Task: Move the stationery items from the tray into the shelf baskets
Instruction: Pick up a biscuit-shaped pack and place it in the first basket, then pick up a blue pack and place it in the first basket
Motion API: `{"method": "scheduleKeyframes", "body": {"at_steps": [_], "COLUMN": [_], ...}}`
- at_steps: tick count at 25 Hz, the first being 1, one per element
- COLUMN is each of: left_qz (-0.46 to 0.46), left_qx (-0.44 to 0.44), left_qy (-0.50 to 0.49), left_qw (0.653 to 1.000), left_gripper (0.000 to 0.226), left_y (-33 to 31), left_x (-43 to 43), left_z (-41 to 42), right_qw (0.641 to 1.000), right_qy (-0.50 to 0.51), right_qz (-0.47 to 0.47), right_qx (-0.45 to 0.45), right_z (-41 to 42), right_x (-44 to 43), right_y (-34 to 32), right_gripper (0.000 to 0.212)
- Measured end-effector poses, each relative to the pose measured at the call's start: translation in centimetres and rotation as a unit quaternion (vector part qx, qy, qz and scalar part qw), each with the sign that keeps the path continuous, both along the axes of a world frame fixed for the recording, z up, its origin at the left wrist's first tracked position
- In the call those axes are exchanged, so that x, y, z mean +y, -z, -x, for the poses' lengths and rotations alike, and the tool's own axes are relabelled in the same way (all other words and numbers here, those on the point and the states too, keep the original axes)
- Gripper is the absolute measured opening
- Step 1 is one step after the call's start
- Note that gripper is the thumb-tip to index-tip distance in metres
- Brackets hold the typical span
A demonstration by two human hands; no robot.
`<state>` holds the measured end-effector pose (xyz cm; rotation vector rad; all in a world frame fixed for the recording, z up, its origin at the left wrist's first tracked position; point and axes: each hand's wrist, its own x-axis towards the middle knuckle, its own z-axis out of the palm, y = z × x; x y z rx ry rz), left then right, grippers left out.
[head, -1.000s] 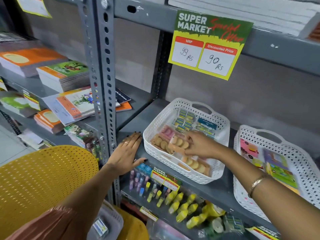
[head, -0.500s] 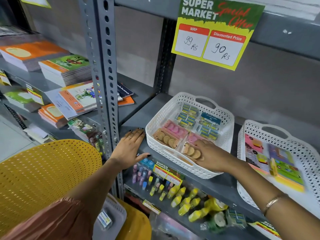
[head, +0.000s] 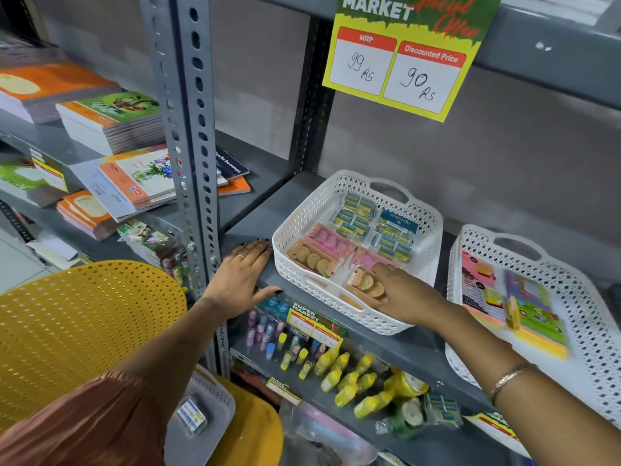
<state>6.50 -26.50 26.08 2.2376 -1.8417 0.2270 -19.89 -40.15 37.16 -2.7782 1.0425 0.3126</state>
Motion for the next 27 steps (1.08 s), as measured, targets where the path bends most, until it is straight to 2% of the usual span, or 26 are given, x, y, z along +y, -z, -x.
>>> {"method": "scheduleKeyframes", "body": {"at_steps": [3, 6, 8, 11, 13, 15, 19, 23, 27], "left_qz": [0.010, 0.019, 0.024, 0.044, 0.072, 0.086, 0.024, -0.116, -0.184], "left_qx": [0.015, 0.006, 0.001, 0.012, 0.034, 0.067, 0.143, 0.197, 0.211], "left_qy": [0.008, 0.007, 0.006, 0.004, -0.022, -0.066, -0.177, -0.248, -0.284], "left_qw": [1.000, 1.000, 1.000, 0.999, 0.997, 0.992, 0.973, 0.941, 0.917], "left_gripper": [0.090, 0.088, 0.086, 0.083, 0.077, 0.070, 0.067, 0.078, 0.069], "left_y": [0.1, 0.1, 0.1, 0.2, 2.0, 5.1, 13.2, 20.6, 26.9], "left_x": [-0.1, 0.0, 0.0, 1.0, 3.4, 7.1, 17.3, 26.6, 32.4], "left_z": [-0.1, 0.0, -0.1, 0.3, 0.7, 1.5, 3.2, 7.0, 11.3], "right_qw": [1.000, 1.000, 0.998, 0.967, 0.940, 0.930, 0.938, 0.951, 0.945], "right_qy": [0.001, 0.011, -0.001, -0.060, -0.105, -0.145, -0.211, -0.257, -0.299], "right_qz": [0.004, -0.007, 0.028, 0.115, 0.106, 0.068, -0.017, -0.076, -0.128], "right_qx": [0.011, 0.002, -0.060, -0.220, -0.307, -0.330, -0.275, -0.153, -0.033], "right_z": [0.1, -0.1, -1.0, -3.0, -4.8, -6.6, -11.1, -15.2, -17.8], "right_x": [0.1, 0.6, 1.9, 5.7, 8.4, 10.2, 13.4, 16.9, 21.3], "right_y": [-0.2, -1.5, -2.9, -5.1, -5.4, -3.8, 4.1, 14.1, 24.4], "right_gripper": [0.057, 0.069, 0.063, 0.033, 0.020, 0.022, 0.018, 0.014, 0.019]}}
